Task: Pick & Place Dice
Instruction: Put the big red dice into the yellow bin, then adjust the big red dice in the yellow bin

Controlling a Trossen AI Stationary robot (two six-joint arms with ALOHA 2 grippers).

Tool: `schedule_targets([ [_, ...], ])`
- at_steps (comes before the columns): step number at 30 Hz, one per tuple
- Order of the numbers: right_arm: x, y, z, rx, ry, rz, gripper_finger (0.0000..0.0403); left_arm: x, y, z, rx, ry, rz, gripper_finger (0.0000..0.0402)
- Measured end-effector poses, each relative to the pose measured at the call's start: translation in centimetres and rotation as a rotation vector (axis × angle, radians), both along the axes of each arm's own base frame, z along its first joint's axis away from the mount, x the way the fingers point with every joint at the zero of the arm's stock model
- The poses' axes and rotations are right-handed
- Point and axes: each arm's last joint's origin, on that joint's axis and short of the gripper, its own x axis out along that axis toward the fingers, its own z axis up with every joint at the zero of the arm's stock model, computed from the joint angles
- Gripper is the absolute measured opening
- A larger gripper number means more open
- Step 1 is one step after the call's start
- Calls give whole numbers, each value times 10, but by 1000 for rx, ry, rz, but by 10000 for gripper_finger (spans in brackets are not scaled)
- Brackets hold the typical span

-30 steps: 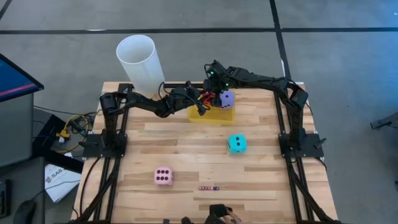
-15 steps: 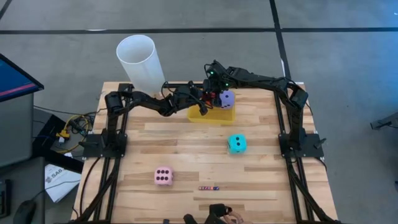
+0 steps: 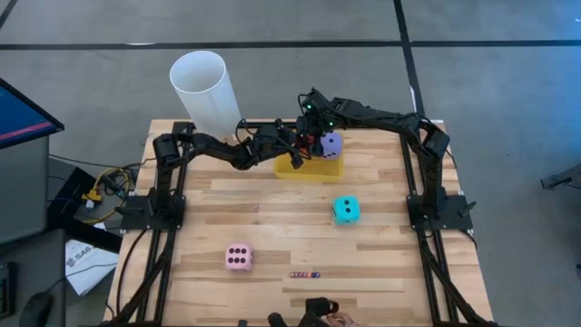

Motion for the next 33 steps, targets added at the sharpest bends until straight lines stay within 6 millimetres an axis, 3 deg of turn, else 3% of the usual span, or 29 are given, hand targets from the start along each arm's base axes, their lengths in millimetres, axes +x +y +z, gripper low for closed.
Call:
schedule_targets([
  [6, 0, -1, 1, 0, -9, -7, 393, -1, 0, -2, -9, 19, 4, 90],
  [21, 0, -1, 4, -61, 14, -36, 398, -1, 0, -2, -10, 24, 6, 90],
  [33, -12, 1, 38, -50, 72, -64, 394, -3, -1, 15, 2, -8, -1, 90],
])
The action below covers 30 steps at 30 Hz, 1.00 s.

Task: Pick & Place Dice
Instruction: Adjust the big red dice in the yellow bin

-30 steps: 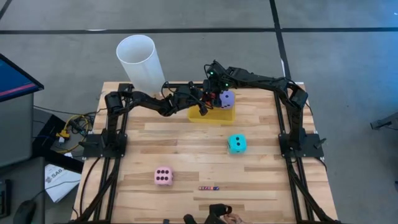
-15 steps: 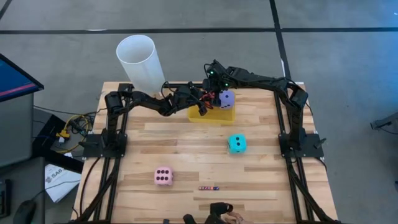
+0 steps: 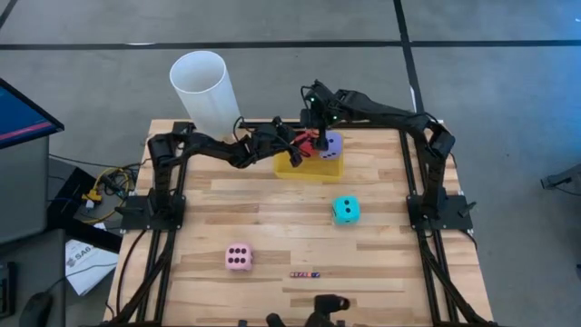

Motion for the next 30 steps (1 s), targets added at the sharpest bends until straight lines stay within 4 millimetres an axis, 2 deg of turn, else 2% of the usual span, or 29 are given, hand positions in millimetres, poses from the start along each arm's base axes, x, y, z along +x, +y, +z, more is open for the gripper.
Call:
schedule_targets([
  [9, -31, -16, 21, 155, -122, 24, 393, -13, -6, 31, -29, 63, 1, 90],
  [13, -41, -21, 22, 217, -131, 0, 393, -24, -9, 43, -78, 121, 14, 90],
  [25, -37, -19, 27, 239, -201, 30, 393, -27, -10, 41, -125, 157, 24, 90],
  [30, -41, -39, 33, 163, -290, -37, 394, -27, -10, 42, -122, 149, 23, 90],
])
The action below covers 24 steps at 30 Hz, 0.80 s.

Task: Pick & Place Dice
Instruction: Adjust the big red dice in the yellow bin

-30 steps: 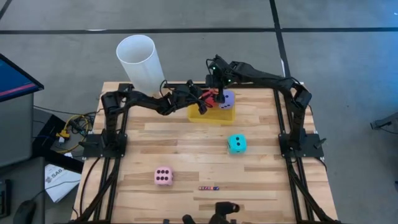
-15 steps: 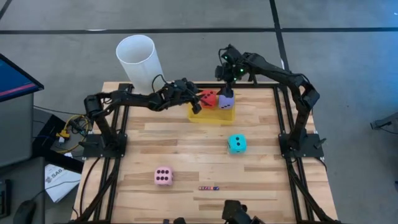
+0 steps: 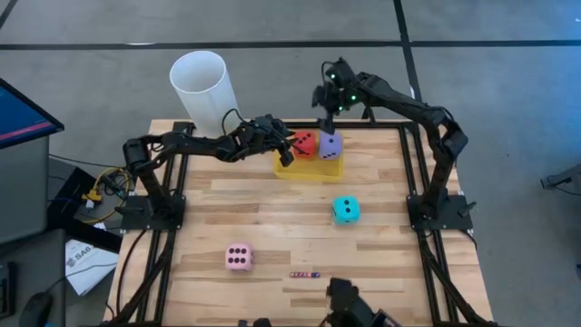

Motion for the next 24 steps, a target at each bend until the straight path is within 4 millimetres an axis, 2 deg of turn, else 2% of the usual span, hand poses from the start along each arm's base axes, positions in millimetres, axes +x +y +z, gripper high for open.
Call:
schedule_targets([
  [6, -20, -21, 10, -90, 5, -138, 393, 0, 0, 0, 0, 0, -1, 90],
  [10, -30, -21, 26, -121, -35, -192, 393, 0, 0, 0, 1, 1, -1, 90],
  [15, -33, -10, 49, -198, -113, -214, 393, 0, 1, 0, 4, 3, 0, 90],
  [20, -37, 11, 36, -299, -180, -286, 393, 0, 1, -1, 4, 4, 0, 90],
  [24, -52, 34, 19, -304, -271, -315, 393, 0, 1, -1, 5, 4, -1, 90],
])
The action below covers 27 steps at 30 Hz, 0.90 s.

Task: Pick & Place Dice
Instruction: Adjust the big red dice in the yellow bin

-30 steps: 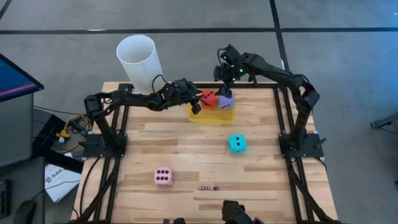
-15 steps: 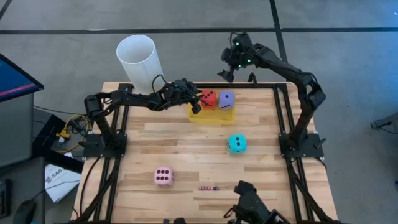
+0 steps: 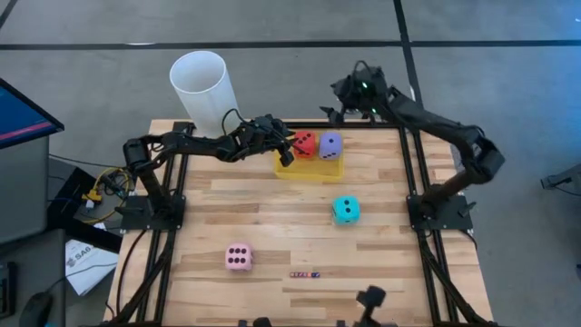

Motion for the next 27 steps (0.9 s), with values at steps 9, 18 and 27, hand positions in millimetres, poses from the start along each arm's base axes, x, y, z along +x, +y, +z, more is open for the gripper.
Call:
schedule_targets([
  [9, -44, 50, -24, 26, -159, -25, 393, 0, 0, 0, -5, -3, 2, 90],
  [18, -72, 84, -58, 47, -246, -17, 393, 0, -1, -1, -24, -5, 7, 90],
  [27, -81, 99, -94, 93, -284, -58, 393, 4, -10, -1, -26, 1, -1, 48],
])
